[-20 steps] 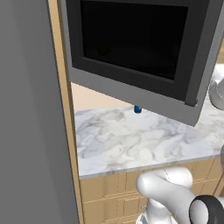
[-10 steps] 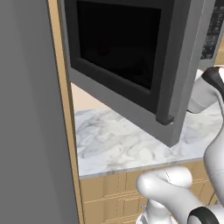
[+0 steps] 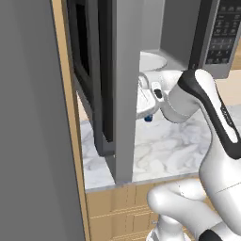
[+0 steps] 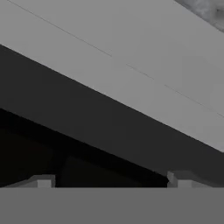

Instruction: Open the microwave door.

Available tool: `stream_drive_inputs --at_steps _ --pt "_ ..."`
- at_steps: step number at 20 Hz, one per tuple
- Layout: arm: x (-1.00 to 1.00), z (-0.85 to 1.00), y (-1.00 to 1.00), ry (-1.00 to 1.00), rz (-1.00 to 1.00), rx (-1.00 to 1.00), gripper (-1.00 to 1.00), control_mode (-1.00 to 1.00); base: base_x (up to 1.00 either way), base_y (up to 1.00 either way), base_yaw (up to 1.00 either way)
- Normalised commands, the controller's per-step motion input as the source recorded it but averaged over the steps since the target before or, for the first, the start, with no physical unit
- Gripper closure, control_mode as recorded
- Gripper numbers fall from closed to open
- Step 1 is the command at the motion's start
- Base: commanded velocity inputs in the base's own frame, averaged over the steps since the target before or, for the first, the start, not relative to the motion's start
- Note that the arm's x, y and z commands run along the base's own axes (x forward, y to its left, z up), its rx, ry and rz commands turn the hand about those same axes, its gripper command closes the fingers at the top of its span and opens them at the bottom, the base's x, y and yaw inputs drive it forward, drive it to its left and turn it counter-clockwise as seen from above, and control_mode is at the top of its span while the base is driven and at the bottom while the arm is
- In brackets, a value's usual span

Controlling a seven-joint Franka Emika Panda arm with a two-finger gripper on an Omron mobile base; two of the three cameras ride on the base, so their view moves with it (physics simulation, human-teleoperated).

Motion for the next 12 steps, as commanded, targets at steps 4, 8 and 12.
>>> stream_drive_inputs --at_steps 4,8,12 --pt "0.42 -0.02 1.0 -0.01 -0.3 -0.23 -1.0 -1.0 0.0 0.0 0.0" --pt "0.24 -0.04 0.64 0.0 -0.22 -0.15 -1.0 -1.0 0.0 0.0 0.0" --pt "0.0 0.0 0.0 0.0 0.0 0.01 -1.0 -1.0 0.0 0.0 0.0"
